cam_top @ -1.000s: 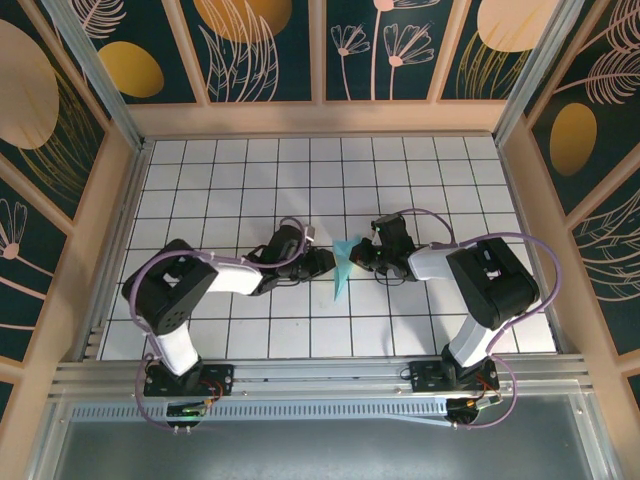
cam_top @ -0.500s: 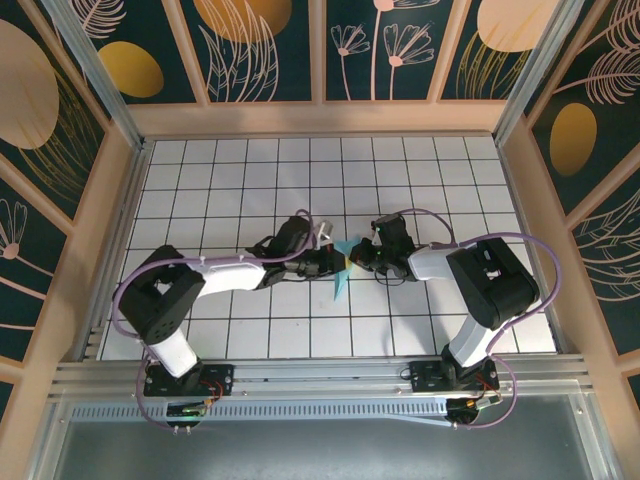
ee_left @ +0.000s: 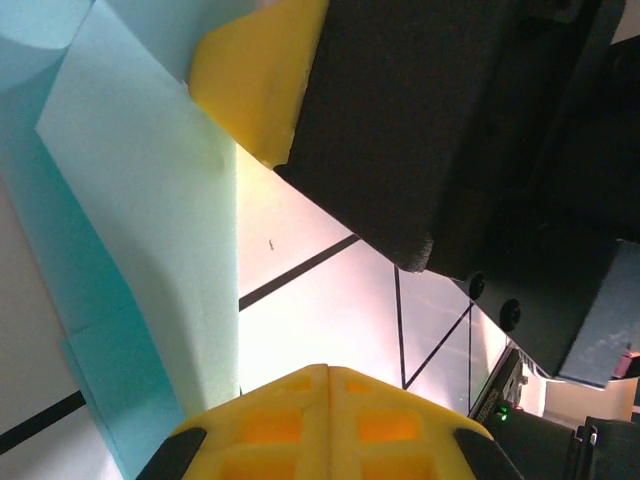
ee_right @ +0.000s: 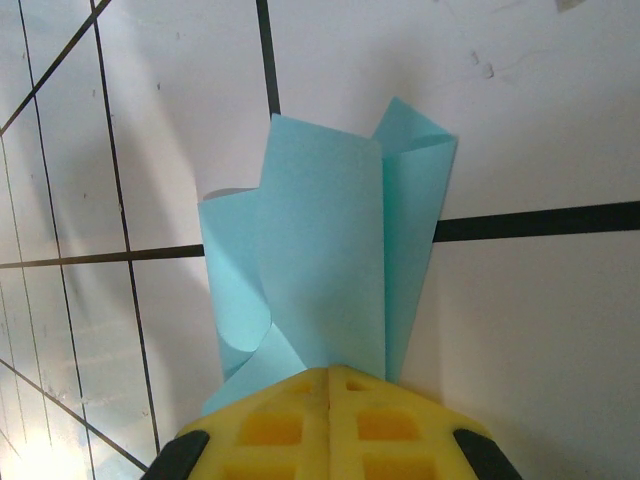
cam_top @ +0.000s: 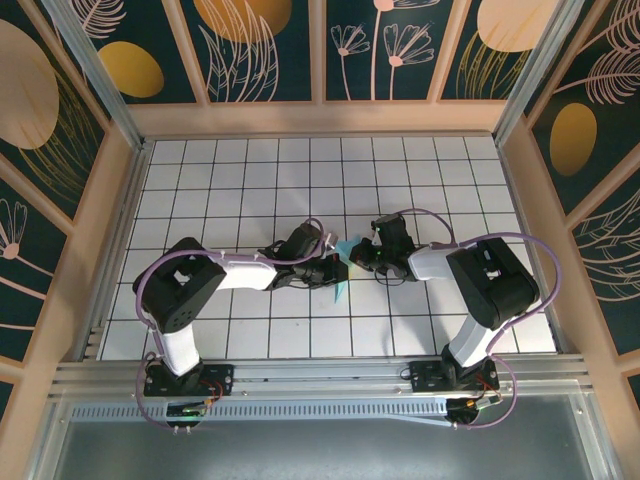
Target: Fold a paper plane with a square sheet of paper (fold left side to right side)
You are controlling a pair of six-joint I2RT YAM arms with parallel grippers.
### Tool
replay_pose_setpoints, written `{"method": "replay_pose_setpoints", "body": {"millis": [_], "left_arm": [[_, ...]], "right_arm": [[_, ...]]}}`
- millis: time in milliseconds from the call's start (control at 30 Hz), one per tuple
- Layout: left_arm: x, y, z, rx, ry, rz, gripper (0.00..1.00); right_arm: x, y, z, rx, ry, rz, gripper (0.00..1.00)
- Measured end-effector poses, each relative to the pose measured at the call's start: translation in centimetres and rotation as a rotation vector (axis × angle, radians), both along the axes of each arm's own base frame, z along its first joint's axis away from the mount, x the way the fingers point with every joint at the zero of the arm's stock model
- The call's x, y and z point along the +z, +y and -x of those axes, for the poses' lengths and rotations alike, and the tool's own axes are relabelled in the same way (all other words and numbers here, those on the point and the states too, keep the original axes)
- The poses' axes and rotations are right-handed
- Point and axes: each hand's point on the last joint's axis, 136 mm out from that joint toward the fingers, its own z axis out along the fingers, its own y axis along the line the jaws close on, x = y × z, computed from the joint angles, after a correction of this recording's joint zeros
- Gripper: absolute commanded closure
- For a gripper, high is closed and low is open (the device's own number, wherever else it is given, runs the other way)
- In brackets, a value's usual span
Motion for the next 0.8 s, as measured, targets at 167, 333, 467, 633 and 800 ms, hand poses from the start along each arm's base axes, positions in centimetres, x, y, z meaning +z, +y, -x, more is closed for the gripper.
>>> {"method": "replay_pose_setpoints", "body": {"millis": [167,333,467,633,800], "left_arm": [[-0.8,0.1,0.1,0.001,0.013,-0.015,1.00],[-1.6,0.5,0.4,0.002,0.027,-0.030,1.00],[-1.9,0.7,0.4,0.007,0.028,-0.038,1.00],[-2.2,0.8,0.4,0.013,0.028,-0.047,1.00],[-2.7,1.1,0.5,0.017,0.034,-0.059,1.00]], "right_arm": [[0.0,0.0,0.0,0.000,0.000,0.000,1.00],[0.0,0.0,0.0,0.000,0.000,0.000,1.00],[0.0,0.0,0.0,0.000,0.000,0.000,1.00],[0.0,0.0,0.0,0.001,0.001,-0.001,1.00],[0.0,0.0,0.0,0.002,0.001,-0.002,1.00]]}}
